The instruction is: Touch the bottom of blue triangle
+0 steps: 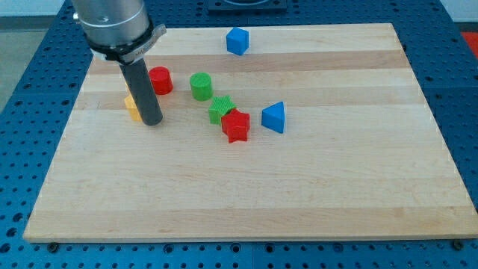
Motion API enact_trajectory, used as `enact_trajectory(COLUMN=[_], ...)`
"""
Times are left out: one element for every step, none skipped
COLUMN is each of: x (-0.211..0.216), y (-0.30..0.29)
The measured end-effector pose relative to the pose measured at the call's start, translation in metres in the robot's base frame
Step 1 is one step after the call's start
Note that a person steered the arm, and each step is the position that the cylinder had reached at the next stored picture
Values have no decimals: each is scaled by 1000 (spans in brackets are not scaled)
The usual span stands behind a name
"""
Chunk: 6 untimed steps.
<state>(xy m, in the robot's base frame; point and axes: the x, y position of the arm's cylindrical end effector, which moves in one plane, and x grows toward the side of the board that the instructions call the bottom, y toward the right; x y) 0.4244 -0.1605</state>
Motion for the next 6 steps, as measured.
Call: enact_trajectory(x=[-4,-7,4,49,76,86], y=[0,0,1,29,94,152])
